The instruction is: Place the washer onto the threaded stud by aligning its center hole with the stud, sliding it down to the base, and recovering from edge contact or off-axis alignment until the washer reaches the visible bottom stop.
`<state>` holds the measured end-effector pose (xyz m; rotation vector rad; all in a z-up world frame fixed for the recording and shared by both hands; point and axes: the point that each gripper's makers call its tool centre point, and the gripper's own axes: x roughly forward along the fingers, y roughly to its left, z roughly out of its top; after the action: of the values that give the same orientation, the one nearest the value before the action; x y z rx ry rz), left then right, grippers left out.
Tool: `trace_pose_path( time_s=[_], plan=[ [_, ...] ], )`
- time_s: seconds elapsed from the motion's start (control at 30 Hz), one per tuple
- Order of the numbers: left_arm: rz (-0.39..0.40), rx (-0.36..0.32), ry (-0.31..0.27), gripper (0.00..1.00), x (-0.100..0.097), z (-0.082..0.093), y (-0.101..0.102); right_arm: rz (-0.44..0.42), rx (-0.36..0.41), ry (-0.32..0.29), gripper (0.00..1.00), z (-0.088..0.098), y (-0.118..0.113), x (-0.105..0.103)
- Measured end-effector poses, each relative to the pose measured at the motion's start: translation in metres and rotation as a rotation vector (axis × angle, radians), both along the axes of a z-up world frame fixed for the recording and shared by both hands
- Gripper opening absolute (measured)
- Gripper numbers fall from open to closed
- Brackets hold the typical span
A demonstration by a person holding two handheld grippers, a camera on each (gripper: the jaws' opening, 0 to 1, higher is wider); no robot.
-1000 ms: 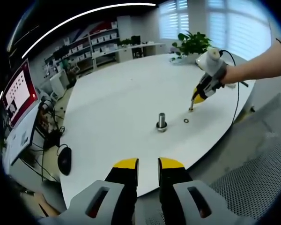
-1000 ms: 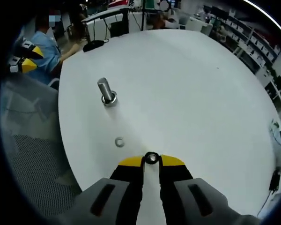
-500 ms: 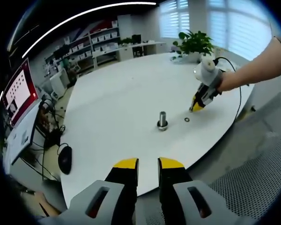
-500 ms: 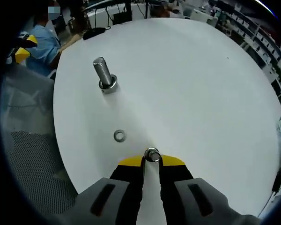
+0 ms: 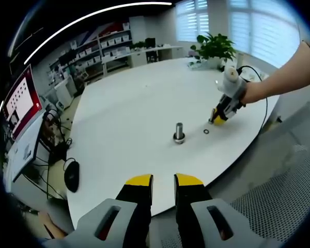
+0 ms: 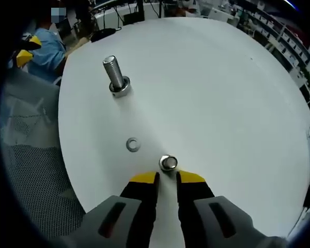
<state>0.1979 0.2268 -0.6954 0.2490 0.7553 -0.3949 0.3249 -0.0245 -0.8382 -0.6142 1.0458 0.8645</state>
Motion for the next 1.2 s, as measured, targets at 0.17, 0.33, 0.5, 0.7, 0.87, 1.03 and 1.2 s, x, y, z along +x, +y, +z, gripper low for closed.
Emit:
trace_pose_path(
  time_s=[0.17, 0.33, 0.5, 0.7, 0.87, 1.03, 1.2],
  plan=[
    [-0.001, 0.001, -0.001, 0.14, 0.0, 0.0, 0.0, -0.019, 0.009, -0.005, 0.2, 0.003, -0.006, -0.003],
    [0.001, -0.002, -0.007, 0.14, 0.0, 0.001, 0.0, -0.058, 0.036, -0.007, 0.25, 0.0, -0.011, -0.02],
    [-0.004, 0.0, -0.004, 0.14, 0.0, 0.001, 0.0, -0.114, 0.09, 0.03, 0.25, -0.002, -0.001, -0.037],
    [0.0, -0.003, -0.008, 0.14, 0.0, 0.002, 0.0, -0.065, 0.108, 0.002, 0.25, -0.001, 0.026, -0.04],
    [0.0, -0.003, -0.009, 0.14, 0.001, 0.002, 0.0, -0.045, 0.132, 0.011, 0.25, -0.002, 0.047, -0.038],
    [0.004, -0.003, -0.012, 0.14, 0.001, 0.002, 0.001, -0.048, 0.138, 0.004, 0.24, -0.002, 0.056, -0.029],
    [0.007, -0.003, -0.013, 0.14, 0.001, 0.003, 0.001, -0.032, 0.139, -0.01, 0.24, -0.002, 0.063, -0.025]
  ],
)
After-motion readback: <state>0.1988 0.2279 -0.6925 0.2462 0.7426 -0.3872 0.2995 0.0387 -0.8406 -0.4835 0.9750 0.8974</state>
